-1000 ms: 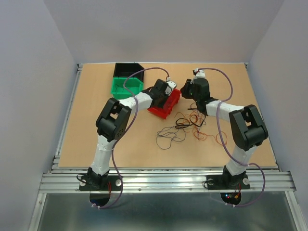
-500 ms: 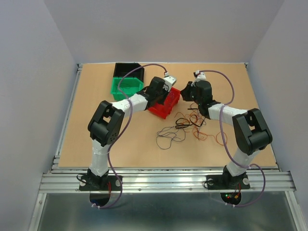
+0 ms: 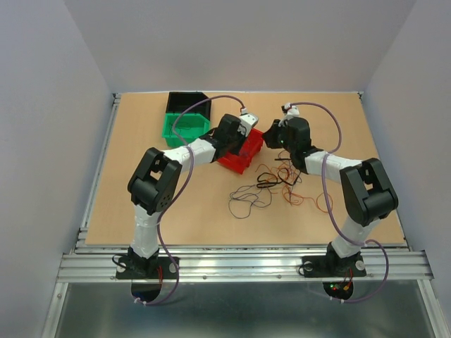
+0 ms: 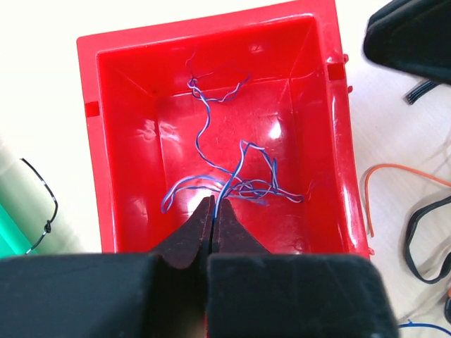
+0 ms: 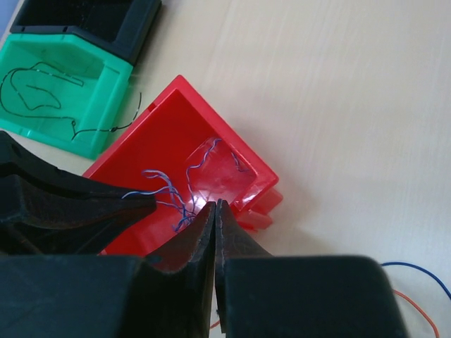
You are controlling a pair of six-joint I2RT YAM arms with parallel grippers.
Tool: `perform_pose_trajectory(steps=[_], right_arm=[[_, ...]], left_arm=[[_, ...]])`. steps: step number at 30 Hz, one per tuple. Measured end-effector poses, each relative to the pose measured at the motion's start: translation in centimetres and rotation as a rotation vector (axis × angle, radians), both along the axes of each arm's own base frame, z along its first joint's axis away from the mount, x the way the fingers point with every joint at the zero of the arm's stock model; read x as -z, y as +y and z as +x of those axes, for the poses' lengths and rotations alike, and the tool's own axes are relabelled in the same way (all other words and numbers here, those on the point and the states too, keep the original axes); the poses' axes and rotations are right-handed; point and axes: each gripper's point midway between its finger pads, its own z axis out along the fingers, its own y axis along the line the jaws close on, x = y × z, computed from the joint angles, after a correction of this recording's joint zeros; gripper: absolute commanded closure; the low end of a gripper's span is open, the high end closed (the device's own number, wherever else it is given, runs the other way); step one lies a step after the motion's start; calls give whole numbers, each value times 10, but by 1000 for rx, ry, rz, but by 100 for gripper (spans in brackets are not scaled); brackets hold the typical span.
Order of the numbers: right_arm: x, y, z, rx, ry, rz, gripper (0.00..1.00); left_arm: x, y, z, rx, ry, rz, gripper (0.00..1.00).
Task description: Untangle the cables
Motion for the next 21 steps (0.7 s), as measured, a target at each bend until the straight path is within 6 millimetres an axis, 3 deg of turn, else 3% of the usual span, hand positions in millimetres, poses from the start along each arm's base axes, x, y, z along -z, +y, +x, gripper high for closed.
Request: perform_pose_trajectory(steps=[4,5,9,13,17,18,19,21], right_arm=[[7,9,1,-44,21,6,99],[10,10,1,-50,28,5,100],[18,11,-2,-62,55,4,100],[18,12,-2,-63,57,5,100],[18,11,-2,-60,57,6,100],[18,12,-2,-61,57,6,99],[18,12,-2,-63,57,7,99],[18,14,-4,-78,59,12,99]], left_arm=[[1,0,0,0,1,0,98],[1,0,0,0,1,0,81],[0,-1,-1,8,1,-5,64],[1,1,-6,12,-3,-13,62],[-4,2,-8,17,-12,-25,73],[-7,2,-8,19,-17,-29,79],[-9,2,-7,19,-21,-35,93],[-12,1,-7,26,-28,-44,100]])
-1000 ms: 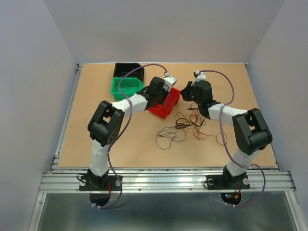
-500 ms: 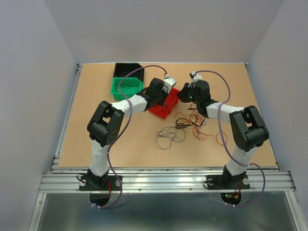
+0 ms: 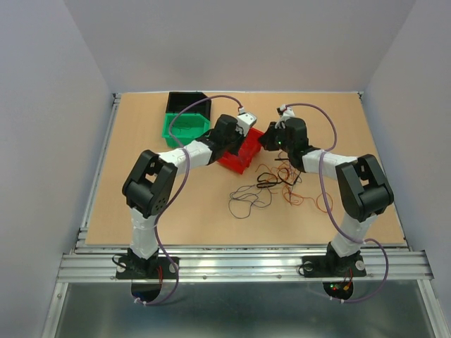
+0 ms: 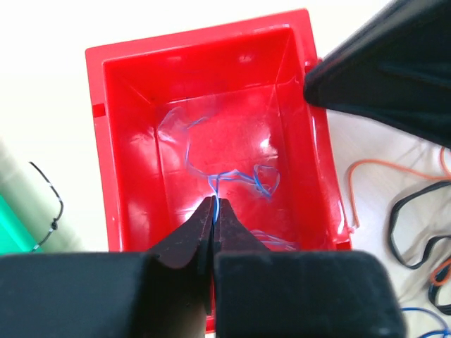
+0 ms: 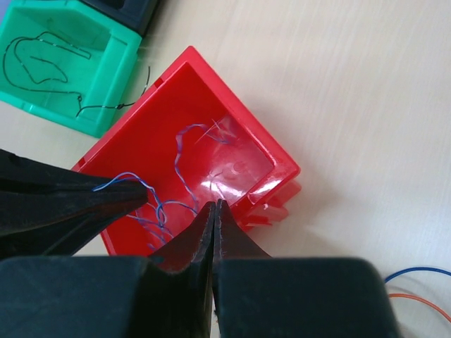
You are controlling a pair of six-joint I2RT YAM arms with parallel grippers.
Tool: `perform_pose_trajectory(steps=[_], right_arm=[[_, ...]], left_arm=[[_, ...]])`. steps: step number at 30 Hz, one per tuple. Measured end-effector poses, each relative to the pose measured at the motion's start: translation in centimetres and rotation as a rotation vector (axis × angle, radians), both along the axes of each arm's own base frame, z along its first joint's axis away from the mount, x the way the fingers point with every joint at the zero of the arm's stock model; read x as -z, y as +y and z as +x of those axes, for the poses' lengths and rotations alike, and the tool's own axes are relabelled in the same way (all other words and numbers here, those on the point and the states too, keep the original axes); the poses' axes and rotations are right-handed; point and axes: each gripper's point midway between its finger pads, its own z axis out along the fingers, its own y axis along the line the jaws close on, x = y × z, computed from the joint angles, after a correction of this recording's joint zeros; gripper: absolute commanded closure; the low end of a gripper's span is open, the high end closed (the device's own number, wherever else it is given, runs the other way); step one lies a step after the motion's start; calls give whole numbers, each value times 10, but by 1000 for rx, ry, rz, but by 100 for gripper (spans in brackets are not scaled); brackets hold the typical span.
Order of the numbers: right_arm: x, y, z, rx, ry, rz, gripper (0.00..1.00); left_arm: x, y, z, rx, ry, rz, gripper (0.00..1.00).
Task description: Untangle the cables
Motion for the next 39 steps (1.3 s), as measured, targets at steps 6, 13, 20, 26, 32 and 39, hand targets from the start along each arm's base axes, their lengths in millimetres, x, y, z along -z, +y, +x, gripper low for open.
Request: perform_pose_trajectory(steps=[6,13,20,26,32,39], right_arm=[[3,6,-7,-44,21,7,98],[-2,15,-10,-85,30,5,98],[-18,33,9,-92,10,14,100],[3,33,11,-43,91,22,99],[7,27,13,18,125,32,99],[-6,-10,2,189,104,-8,99]], left_arm=[[-3,-3,0,11,-6,-13,100],[-1,-8,2,27,-7,-26,100],[37,-14,11,5,38,-18,100],[57,-12,14,-17,62,-21,100],[59,-18,21,-34,40,-20,100],[59,-28,24,-51,9,22,100]])
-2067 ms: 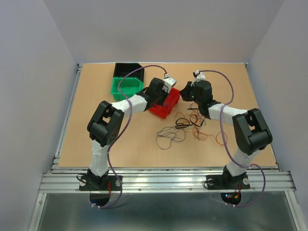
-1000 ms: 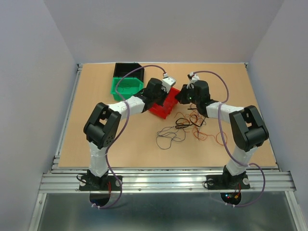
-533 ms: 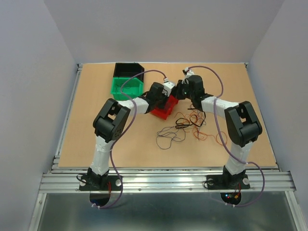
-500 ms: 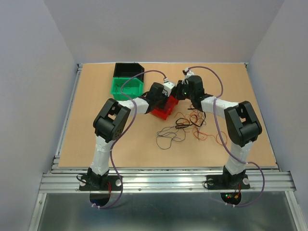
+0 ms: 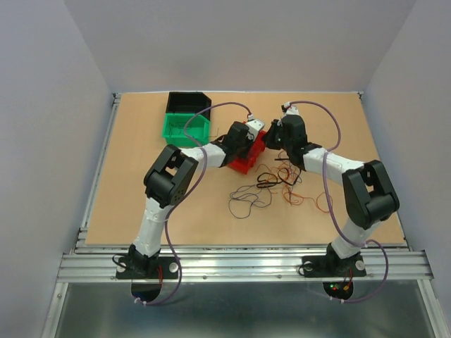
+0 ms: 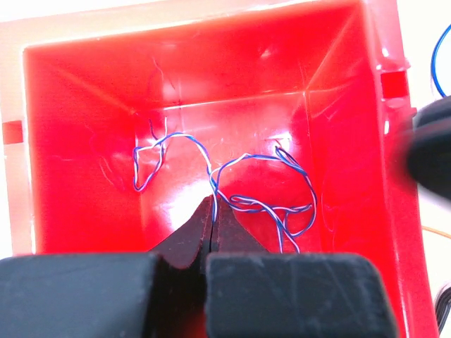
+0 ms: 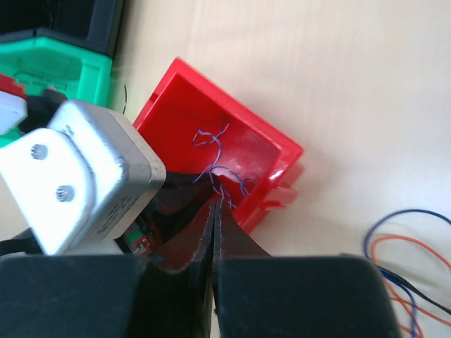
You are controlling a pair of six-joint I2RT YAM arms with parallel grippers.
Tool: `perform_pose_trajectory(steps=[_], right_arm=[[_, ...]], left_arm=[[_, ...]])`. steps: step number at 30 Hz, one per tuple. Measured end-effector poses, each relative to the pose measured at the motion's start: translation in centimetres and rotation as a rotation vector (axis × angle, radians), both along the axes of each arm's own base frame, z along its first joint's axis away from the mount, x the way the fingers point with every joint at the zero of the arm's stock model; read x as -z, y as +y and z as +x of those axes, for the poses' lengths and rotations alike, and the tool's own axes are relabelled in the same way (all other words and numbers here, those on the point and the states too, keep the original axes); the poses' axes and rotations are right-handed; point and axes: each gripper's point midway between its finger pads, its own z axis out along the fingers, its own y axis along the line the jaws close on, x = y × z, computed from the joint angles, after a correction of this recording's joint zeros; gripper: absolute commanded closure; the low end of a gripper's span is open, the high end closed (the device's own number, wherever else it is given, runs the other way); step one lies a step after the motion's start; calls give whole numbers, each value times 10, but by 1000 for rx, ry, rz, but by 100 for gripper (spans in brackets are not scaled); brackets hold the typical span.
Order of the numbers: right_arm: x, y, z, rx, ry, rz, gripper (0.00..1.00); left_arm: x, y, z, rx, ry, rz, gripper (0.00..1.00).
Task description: Untangle the cables
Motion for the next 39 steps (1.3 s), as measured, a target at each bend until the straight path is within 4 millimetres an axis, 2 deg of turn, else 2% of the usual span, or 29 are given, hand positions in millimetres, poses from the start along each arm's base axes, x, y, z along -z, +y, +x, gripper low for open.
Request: perform_pose_trajectory(steps=[4,6,12,14,17,21,27,33,36,39], right_arm=[[-23,-21,0,87,-53,-16,100],[-25,-28,3,117,-66,-25,99],[1,-46,21,160,-27,-50,99],[18,-50,35,153,-5,-40,100],[35,-55,44,128,18,-10,99],[43,-48,59,57,20,43,99],[36,-16,73,-113,-32,116,99],[36,5,61,-259,-45,173,100],[34,14,50,-318,-59,222,100],[47,11,40,-309,-36,243,99]], left_arm=[[0,0,0,-4,-7,11,100],[0,0,-1,-4,-10,9,100],[0,3,-3,-4,-15,7,100],[0,4,-4,-4,-24,-1,100],[0,3,-7,6,-30,-14,100],[-2,1,-7,18,-34,-22,100],[-5,-2,-6,34,-46,-23,100],[-13,-18,8,56,-67,-41,100],[-7,-27,9,84,-43,-40,100],[-1,-33,8,109,-13,-40,100]])
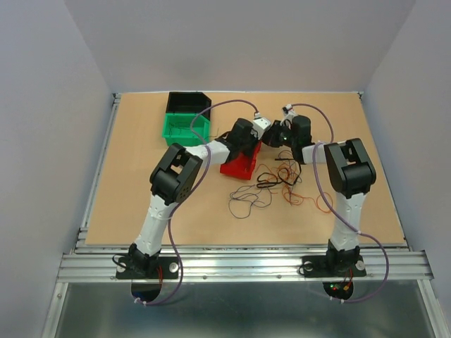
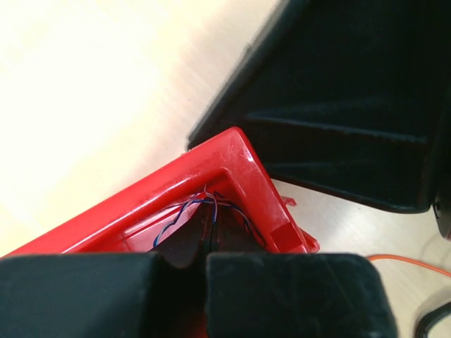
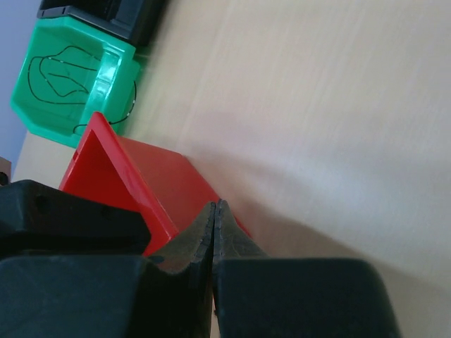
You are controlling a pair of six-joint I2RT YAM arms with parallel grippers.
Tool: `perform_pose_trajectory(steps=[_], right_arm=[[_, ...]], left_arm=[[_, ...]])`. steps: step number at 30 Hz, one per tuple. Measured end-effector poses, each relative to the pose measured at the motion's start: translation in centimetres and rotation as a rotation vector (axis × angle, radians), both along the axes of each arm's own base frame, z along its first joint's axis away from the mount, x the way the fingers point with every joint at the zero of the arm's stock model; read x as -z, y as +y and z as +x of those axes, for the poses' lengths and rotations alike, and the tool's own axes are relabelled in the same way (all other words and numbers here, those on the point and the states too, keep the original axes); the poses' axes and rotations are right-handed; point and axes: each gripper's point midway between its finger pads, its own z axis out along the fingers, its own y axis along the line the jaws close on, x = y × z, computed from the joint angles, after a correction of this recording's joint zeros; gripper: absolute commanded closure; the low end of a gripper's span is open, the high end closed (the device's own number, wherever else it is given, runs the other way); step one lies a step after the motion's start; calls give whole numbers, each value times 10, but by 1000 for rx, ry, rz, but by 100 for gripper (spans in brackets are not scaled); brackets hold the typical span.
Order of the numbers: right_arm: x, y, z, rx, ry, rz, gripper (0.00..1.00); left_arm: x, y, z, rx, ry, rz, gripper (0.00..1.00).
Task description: Untangle the cables
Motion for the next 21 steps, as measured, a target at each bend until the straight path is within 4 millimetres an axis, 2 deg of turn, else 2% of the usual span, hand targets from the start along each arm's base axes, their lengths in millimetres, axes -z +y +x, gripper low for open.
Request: perform_pose_trajectory(steps=[4,7,15,17,19,21], right_arm=[[12,-6,-7,27,25,5,100],[14,-9,-9,42,28,0,99],[-2,-12,-7,63,-12,3,100],[-4,-12,-7,68,-15,2,100],[-5,-13,-10,72,-13,0,100],[-6,-13,-14,73,-13,-3,100]], left_arm=[[1,-4,-6,19,23,-1,100],[1,-6,-8,14,23,1,100],[1,-14,-14,1,0,27,99],[0,-13,-14,-3,-6,32,91],[-1,-12,-16,0,-5,37,78],[-2,-10,-20,4,-1,46,75]])
